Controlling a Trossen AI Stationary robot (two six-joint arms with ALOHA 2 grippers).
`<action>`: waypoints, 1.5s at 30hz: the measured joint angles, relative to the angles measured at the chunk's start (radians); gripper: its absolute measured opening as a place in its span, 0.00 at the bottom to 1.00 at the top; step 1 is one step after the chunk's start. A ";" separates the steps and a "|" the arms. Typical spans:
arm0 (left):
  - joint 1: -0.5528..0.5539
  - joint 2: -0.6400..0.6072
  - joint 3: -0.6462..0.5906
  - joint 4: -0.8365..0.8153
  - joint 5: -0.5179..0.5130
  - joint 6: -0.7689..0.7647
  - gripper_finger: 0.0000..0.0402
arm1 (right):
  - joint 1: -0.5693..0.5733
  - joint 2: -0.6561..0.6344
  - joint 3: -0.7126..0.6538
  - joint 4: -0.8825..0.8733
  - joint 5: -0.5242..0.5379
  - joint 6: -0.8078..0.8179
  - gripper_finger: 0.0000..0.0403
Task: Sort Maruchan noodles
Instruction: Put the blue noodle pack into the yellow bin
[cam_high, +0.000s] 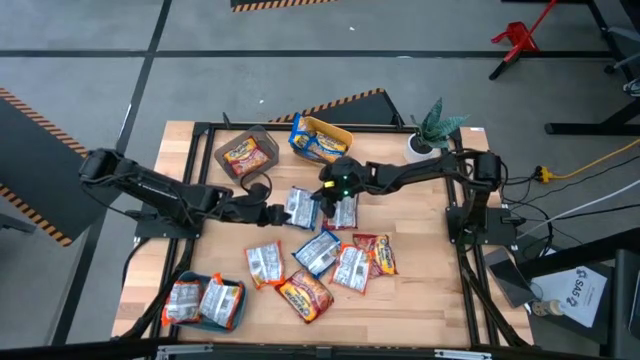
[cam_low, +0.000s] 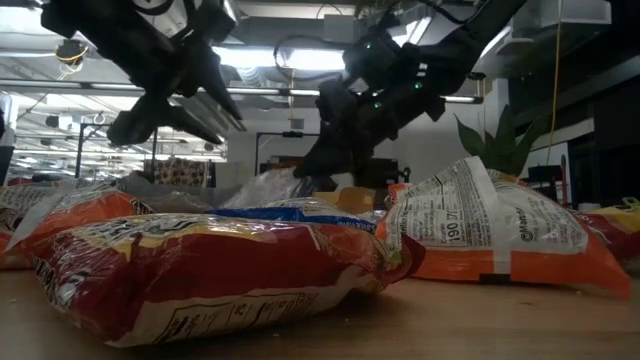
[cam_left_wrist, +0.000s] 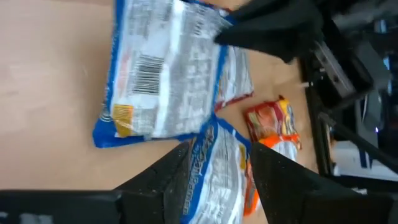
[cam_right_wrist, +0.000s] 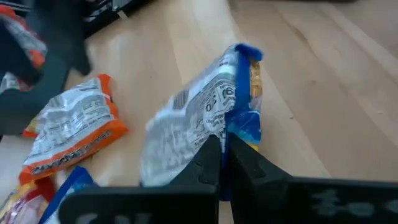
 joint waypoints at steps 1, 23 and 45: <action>0.009 0.000 0.000 0.000 0.005 0.012 0.43 | 0.000 -0.010 0.000 0.002 0.002 -0.009 0.00; 0.226 0.000 0.000 0.032 0.211 0.341 0.66 | -0.001 -0.164 0.000 -0.099 0.012 -0.046 0.00; 0.340 0.000 -0.283 0.649 0.296 0.531 0.66 | -0.001 -0.175 0.000 -0.035 -0.047 -0.039 0.00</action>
